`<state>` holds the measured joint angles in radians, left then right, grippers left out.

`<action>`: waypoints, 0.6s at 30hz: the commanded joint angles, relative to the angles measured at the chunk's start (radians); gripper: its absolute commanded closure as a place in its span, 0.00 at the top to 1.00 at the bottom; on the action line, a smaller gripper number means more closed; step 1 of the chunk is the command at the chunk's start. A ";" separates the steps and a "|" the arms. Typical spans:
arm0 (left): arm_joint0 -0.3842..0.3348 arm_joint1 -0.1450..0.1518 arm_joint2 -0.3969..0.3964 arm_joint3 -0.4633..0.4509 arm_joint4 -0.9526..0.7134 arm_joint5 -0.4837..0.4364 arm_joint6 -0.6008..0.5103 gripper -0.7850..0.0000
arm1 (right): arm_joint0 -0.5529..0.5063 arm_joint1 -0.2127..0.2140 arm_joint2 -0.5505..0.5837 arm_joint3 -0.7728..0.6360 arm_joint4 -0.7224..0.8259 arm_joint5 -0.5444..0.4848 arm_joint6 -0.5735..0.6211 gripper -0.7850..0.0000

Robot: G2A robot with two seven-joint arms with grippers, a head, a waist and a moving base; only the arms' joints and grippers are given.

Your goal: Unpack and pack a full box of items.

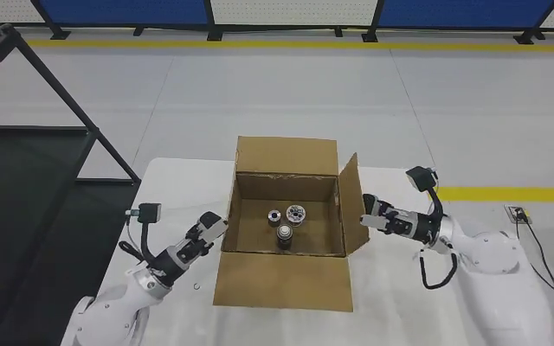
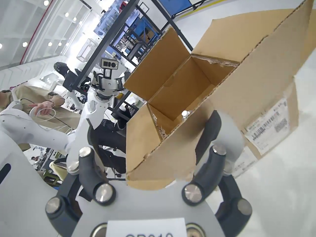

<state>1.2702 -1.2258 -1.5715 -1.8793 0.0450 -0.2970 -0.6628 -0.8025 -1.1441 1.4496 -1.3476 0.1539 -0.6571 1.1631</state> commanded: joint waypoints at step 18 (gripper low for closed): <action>-0.191 -0.002 0.162 0.244 -0.012 0.042 -0.034 1.00 | 0.298 -0.077 -0.427 0.331 0.013 -0.084 -0.085 1.00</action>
<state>1.0876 -1.2281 -1.4187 -1.6467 0.0356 -0.2549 -0.6869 -0.5120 -1.2187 1.0340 -1.0305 0.1677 -0.7341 1.0860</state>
